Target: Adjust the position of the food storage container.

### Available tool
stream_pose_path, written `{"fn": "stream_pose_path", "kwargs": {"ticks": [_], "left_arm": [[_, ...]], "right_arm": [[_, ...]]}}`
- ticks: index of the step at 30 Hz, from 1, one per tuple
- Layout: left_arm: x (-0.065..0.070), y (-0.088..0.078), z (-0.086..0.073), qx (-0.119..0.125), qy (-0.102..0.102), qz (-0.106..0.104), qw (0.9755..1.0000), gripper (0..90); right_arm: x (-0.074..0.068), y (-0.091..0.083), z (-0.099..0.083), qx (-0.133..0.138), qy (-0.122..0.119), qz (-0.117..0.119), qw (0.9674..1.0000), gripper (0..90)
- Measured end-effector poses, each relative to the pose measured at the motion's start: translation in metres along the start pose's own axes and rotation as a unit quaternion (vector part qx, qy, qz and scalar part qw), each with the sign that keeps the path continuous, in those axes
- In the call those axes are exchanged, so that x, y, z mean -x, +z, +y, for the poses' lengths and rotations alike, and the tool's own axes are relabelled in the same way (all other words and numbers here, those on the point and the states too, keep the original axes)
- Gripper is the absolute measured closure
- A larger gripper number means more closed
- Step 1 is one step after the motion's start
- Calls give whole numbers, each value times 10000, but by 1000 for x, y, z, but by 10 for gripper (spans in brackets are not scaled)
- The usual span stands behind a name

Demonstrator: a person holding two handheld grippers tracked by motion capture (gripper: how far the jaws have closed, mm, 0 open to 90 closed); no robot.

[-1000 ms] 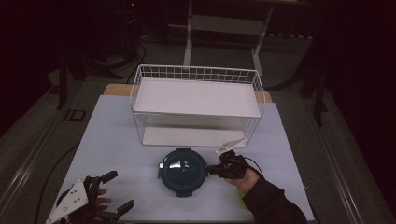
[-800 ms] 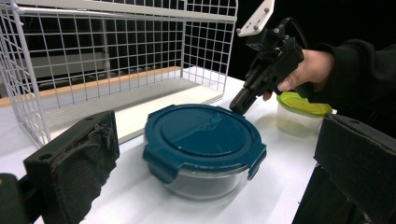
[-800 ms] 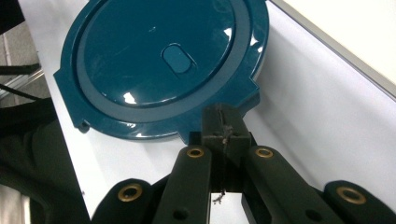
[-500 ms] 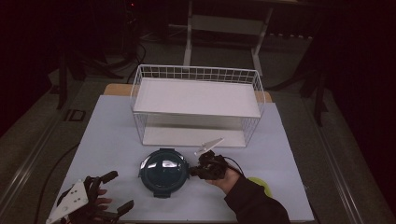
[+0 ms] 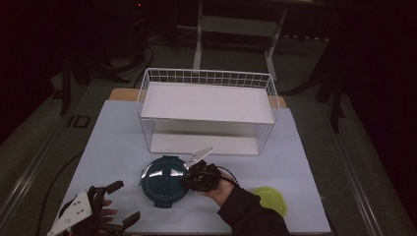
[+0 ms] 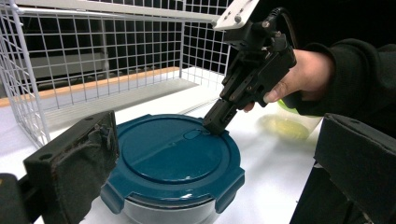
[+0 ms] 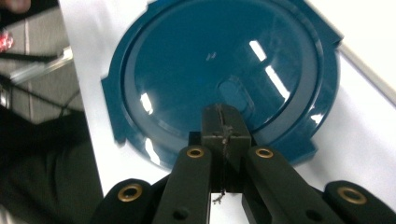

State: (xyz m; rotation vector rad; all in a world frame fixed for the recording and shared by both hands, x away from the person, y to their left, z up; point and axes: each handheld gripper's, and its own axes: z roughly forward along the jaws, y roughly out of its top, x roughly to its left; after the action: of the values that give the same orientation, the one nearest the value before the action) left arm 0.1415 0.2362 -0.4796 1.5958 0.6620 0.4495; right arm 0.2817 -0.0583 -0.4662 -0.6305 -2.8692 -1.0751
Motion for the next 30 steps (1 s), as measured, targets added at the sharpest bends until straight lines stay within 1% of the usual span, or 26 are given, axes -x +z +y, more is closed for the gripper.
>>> {"fn": "stream_pose_path", "kwargs": {"ticks": [1, 2, 3, 5, 7, 8, 10, 13, 15, 20, 22, 24, 30], "left_arm": [[0, 0, 0, -14, -3, -8, 10000, 0], [-1, 0, 0, -27, -1, -17, 10000, 0], [-1, 1, 0, -32, -4, -21, 10000, 0], [0, 2, 0, -43, -1, -22, 10000, 0], [0, 3, 0, -51, 18, -30, 10000, 0], [1, 3, 0, -60, 26, -29, 10000, 0], [0, 3, -1, -73, 27, -22, 10000, 0], [0, 3, -1, -48, 2, -22, 10000, 0], [0, 3, -1, -70, 12, -29, 10000, 0], [0, 4, -1, -78, 24, -57, 10000, 0], [0, 4, -1, -77, 17, -53, 10000, 0], [-1, 3, -1, -70, -2, -58, 10000, 0], [0, 4, -1, -82, 4, -76, 9999, 0]], "right_arm": [[1, -1, -3, 7, 28, -61, 10000, 900], [4, -6, -7, 151, 190, -45, 9997, 900], [7, -10, -11, 174, 221, -171, 9995, 900], [12, -13, -16, 214, 357, -193, 9989, 900], [16, -15, -19, 77, 411, -401, 9983, 900], [18, -14, -21, 73, 466, -364, 9982, 900], [19, -11, -24, -63, 517, -470, 9975, 900], [22, -8, -26, -97, 575, -426, 9974, 900], [23, -7, -26, -68, 652, -389, 9971, 900], [21, -1, -18, -91, 618, -405, 9972, 900], [20, 4, -14, -72, 545, -347, 9979, 900], [19, 8, -9, -84, 494, -341, 9982, 900], [22, 18, 1, -27, 536, -344, 9980, 900]]}}
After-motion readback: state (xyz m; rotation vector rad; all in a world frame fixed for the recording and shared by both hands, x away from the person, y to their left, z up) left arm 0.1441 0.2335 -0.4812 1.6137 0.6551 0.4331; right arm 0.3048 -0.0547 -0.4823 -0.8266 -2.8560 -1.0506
